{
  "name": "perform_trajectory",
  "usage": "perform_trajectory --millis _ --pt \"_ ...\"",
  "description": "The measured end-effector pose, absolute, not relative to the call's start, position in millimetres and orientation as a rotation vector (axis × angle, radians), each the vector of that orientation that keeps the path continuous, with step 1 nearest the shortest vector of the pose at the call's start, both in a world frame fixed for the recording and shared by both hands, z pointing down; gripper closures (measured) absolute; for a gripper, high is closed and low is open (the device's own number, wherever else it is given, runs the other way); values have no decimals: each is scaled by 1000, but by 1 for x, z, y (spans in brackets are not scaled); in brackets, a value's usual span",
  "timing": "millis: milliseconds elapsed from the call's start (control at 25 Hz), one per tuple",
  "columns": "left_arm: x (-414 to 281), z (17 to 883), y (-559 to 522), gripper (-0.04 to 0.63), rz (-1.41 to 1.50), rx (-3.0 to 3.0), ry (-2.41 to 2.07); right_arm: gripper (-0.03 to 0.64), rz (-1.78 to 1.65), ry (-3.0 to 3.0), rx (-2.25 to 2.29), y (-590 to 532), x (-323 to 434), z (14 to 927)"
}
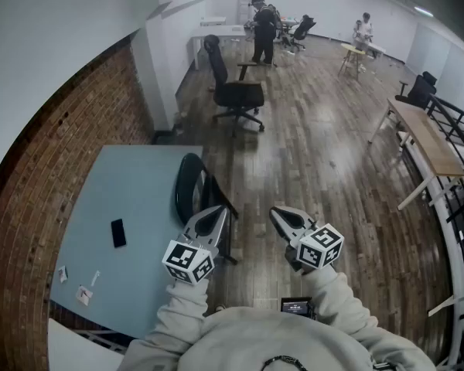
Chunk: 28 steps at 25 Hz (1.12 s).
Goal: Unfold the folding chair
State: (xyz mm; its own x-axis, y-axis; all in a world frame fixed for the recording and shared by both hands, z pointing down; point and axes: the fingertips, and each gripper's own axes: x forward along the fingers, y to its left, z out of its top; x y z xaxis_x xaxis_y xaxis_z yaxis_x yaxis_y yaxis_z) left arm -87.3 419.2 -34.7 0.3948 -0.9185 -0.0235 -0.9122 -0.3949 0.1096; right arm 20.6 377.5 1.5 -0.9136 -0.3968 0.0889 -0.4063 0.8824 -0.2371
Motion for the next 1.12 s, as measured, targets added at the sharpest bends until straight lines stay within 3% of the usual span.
perform_trajectory --millis 520,920,1120 --pt "-120 -31 341 589 -267 2542 -1653 611 404 -3007 629 294 -7 33" --pt "-214 -18 233 589 -34 2684 -1600 611 384 -2924 723 183 -95 33" --pt "-267 -5 173 589 -181 2517 -1671 611 379 -2898 898 132 -104 30"
